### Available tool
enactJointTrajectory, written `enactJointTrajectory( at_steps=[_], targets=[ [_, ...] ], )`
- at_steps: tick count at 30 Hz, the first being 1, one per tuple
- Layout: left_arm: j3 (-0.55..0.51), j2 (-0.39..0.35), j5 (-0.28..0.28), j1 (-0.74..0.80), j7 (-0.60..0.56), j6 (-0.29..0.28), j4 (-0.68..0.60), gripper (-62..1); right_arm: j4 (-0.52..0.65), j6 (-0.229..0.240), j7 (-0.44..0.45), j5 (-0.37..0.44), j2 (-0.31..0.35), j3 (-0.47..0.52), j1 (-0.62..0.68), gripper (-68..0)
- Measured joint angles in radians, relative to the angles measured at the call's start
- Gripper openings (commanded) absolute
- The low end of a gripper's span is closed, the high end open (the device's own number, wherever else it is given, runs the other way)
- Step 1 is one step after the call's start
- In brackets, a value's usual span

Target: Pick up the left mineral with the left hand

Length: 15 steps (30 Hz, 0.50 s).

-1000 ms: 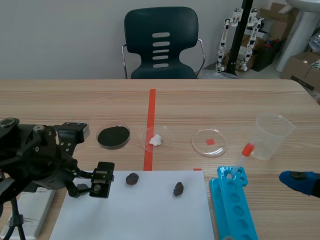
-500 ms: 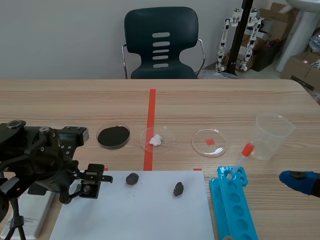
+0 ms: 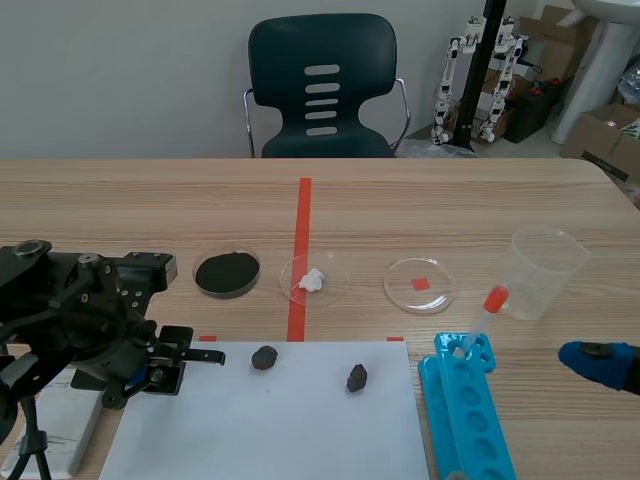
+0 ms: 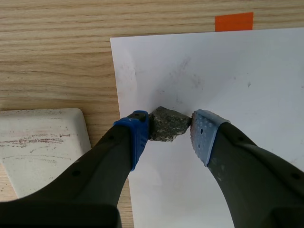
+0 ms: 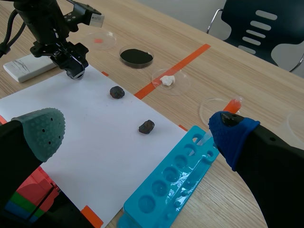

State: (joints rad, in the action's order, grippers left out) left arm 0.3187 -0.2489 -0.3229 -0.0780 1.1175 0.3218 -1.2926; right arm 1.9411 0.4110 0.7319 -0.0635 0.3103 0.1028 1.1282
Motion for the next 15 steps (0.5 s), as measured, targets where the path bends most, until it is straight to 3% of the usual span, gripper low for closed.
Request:
enactJointTrajectory(
  at_steps=[6,15],
  targets=[
    [0.0,0.0,0.0,0.0,-0.01,0.0,-0.004,-48.3,0.0,0.0,0.0,0.0,0.0,0.0,0.0,-3.7],
    [0.017,0.0,0.02,-0.003,-0.011,0.0,-0.01,-49.0,0.0,0.0,0.0,0.0,0.0,0.0,0.0,-3.7]
  ],
)
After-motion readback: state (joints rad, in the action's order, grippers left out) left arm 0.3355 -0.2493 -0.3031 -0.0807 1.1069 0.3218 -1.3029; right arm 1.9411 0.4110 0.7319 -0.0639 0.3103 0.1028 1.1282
